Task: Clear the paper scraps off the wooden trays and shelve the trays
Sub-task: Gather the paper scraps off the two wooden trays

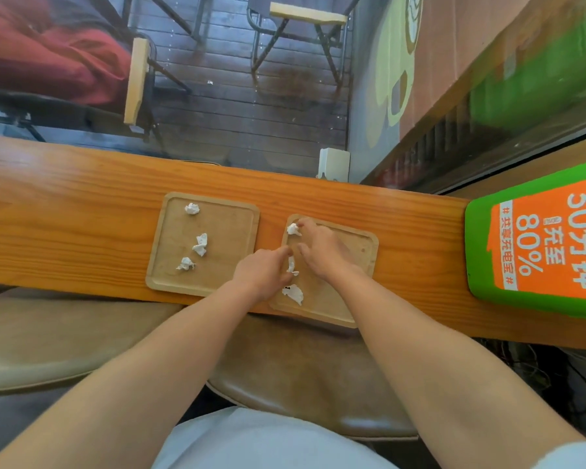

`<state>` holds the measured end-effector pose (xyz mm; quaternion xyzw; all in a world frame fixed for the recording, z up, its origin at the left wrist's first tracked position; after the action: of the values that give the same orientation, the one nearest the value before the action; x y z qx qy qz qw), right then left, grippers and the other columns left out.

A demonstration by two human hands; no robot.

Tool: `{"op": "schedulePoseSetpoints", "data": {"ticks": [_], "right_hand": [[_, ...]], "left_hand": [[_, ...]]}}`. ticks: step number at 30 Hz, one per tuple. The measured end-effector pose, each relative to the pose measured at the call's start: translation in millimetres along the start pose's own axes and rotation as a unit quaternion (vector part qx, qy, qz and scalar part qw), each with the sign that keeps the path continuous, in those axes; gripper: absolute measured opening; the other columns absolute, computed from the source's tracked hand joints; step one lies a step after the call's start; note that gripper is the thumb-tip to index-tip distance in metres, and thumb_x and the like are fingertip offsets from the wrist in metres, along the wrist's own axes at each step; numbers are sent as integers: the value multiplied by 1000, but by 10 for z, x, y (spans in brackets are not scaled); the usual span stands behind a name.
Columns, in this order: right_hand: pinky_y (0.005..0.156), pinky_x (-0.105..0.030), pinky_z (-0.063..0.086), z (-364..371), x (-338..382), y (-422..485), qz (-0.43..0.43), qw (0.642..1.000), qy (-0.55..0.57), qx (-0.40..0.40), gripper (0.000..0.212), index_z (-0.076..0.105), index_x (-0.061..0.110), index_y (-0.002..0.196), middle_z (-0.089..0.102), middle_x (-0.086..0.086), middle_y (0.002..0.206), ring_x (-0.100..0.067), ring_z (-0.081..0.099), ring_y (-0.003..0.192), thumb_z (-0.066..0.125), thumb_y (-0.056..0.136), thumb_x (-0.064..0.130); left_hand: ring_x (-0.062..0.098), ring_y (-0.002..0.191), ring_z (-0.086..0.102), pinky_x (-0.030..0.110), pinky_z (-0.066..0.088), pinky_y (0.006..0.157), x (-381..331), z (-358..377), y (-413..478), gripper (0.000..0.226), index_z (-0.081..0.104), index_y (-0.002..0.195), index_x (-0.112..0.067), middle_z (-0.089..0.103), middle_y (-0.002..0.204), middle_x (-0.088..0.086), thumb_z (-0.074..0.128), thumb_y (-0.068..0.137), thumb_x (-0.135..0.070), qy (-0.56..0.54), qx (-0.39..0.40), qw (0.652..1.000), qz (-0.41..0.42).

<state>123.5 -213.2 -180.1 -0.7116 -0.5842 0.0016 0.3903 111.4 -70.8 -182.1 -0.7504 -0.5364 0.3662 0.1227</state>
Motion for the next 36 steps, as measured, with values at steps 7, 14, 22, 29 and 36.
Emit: {"op": "schedulePoseSetpoints", "data": {"ticks": [7, 14, 22, 29, 36], "right_hand": [[58, -36, 45, 118, 9, 195, -31, 999, -5, 18, 10, 46, 32, 109, 57, -1, 98, -21, 56, 79, 45, 99, 31], [59, -38, 44, 93, 79, 165, -18, 999, 10, 24, 10, 46, 22, 93, 58, -2, 89, -26, 56, 79, 39, 97, 29], [59, -33, 37, 23, -5, 6, 84, 995, 45, 21, 37, 46, 19, 59, 56, -9, 76, -28, 52, 72, 34, 92, 31], [85, -38, 49, 48, -55, -167, 165, 985, 21, 41, 39, 49, 12, 132, 57, -17, 120, -36, 57, 102, 38, 95, 11], [74, -36, 49, 125, -84, -524, 143, 989, 5, 44, 35, 62, 2, 109, 64, -21, 108, -36, 60, 93, 30, 98, 11]], "left_hand": [[20, 75, 57, 36, 52, 60, -16, 124, 71, 29, 48, 111, -31, 60, 84, -3, 62, 88, -42, -13, -41, 999, 18], [22, 80, 57, 39, 50, 63, -13, 114, 97, 17, 54, 108, -21, 62, 92, 0, 50, 95, -31, -21, -26, 999, 15], [28, 69, 57, 42, 52, 62, 162, -72, -32, 12, 46, 93, -15, 60, 76, 7, 47, 92, -27, -80, -9, 995, -52], [26, 77, 59, 36, 52, 67, 389, -199, -245, 21, 62, 86, -19, 65, 88, 7, 42, 90, -14, -58, 11, 996, -65], [23, 75, 60, 34, 49, 63, 601, -257, -518, 21, 60, 75, -19, 64, 83, 4, 41, 86, -15, -20, 71, 994, -85]]}}
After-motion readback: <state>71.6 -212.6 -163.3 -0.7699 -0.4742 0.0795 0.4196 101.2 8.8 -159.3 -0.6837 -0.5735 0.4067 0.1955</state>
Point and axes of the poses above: each hand's wrist, its own y-axis towards the middle knuckle, its own z-axis out of the palm, x = y × z, the point moved 4 cm from there along y, towards the middle knuckle
